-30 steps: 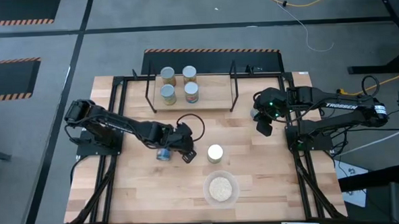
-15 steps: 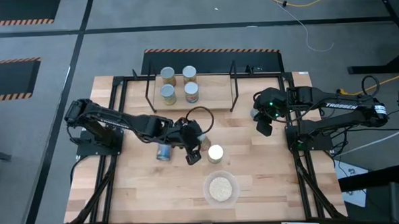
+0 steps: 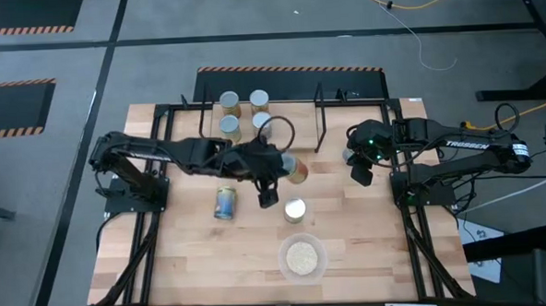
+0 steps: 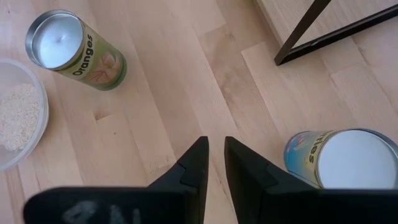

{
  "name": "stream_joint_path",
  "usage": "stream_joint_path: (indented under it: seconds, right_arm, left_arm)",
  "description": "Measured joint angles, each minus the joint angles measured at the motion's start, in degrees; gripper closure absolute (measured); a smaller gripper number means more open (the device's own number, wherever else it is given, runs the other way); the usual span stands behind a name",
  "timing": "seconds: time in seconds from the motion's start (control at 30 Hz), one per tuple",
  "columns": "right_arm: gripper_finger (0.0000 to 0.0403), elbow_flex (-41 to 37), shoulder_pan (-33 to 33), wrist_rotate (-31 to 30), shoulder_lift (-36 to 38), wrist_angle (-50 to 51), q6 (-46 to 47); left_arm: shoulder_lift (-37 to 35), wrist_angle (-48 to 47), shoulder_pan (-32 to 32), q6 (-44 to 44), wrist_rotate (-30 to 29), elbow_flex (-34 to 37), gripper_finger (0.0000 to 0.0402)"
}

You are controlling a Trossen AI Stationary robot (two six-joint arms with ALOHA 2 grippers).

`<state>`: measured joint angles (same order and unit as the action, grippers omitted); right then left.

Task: Pick and place cans onto a shelf
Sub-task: Put the canned pineapple on the shelf

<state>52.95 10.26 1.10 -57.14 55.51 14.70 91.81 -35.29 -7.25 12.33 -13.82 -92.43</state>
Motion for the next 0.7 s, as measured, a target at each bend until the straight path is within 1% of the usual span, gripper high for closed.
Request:
stream_joint_path:
  seconds: [0.33, 0.57, 0.7]
  right_arm:
    - [0.0345, 0.0, 0.0, 0.0, 0.0, 0.0, 0.0]
    - [0.0345, 0.0, 0.0, 0.0, 0.0, 0.0, -0.1]
    - [0.0345, 0.0, 0.0, 0.0, 0.0, 0.0, -0.1]
  left_arm:
    - [0.0, 0.2, 6.3, -14.8, 0.0, -2.4, 0.0401]
    - [0.0, 0.2, 12.4, -22.3, 0.1, -2.4, 0.0401]
    - [0.0, 0.2, 16.5, -25.5, 4.6, -2.4, 0.0402]
